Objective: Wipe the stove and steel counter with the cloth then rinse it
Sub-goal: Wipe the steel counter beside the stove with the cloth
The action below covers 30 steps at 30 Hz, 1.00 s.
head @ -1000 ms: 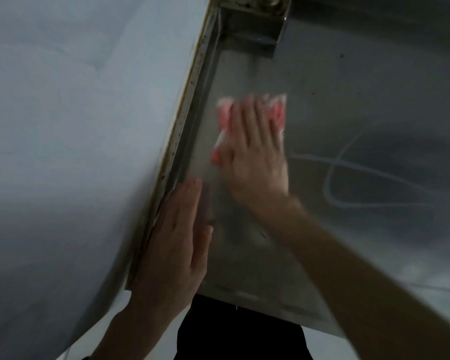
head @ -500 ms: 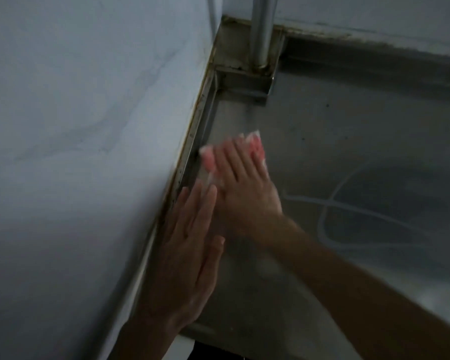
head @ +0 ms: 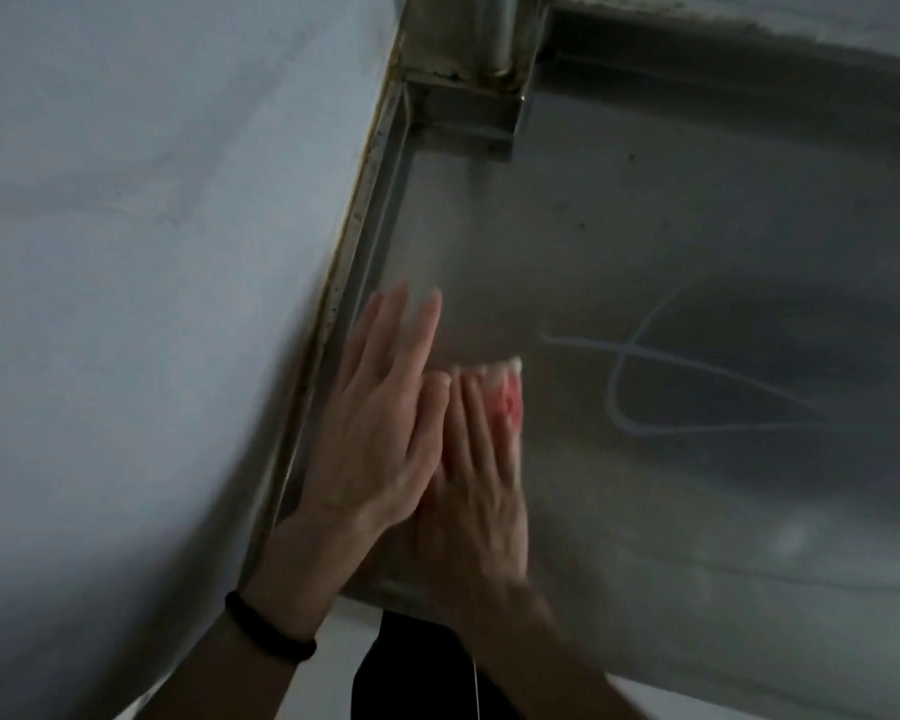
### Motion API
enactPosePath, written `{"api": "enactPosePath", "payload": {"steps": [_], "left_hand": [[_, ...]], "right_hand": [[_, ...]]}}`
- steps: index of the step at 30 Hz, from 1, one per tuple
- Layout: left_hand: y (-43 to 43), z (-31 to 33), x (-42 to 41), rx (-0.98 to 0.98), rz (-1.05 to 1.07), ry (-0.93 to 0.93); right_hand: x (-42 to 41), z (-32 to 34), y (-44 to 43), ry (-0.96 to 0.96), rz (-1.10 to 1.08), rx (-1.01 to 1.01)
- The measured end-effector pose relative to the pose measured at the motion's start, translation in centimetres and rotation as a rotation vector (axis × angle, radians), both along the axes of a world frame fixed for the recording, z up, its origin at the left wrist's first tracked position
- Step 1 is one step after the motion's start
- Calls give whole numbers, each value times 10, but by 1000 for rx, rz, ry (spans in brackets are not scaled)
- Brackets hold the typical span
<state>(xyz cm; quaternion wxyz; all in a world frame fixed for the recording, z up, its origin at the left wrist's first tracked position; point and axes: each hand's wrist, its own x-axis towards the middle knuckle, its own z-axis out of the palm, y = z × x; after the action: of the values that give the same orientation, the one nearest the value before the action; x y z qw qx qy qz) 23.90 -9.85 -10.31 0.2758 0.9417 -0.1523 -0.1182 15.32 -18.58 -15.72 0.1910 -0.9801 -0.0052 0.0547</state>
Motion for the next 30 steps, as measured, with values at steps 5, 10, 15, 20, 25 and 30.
{"api": "enactPosePath", "payload": {"steps": [5, 10, 15, 20, 25, 30], "left_hand": [[-28, -27, 13, 153, -69, -29], [-44, -44, 29, 264, -62, -74], [-54, -53, 41, 335, -58, -65], [-49, -64, 40, 389, -82, -142], [-46, -71, 39, 377, -90, -193], [-48, -67, 40, 403, -80, -216]], "right_hand": [[-66, -3, 1, -2, -132, 45], [-125, -6, -61, -48, -273, -72], [-123, -7, -85, -65, -184, -86], [-54, -3, -101, -39, -41, 6], [50, -3, -131, 36, -93, -79], [177, -6, -181, 51, -164, -84]]}}
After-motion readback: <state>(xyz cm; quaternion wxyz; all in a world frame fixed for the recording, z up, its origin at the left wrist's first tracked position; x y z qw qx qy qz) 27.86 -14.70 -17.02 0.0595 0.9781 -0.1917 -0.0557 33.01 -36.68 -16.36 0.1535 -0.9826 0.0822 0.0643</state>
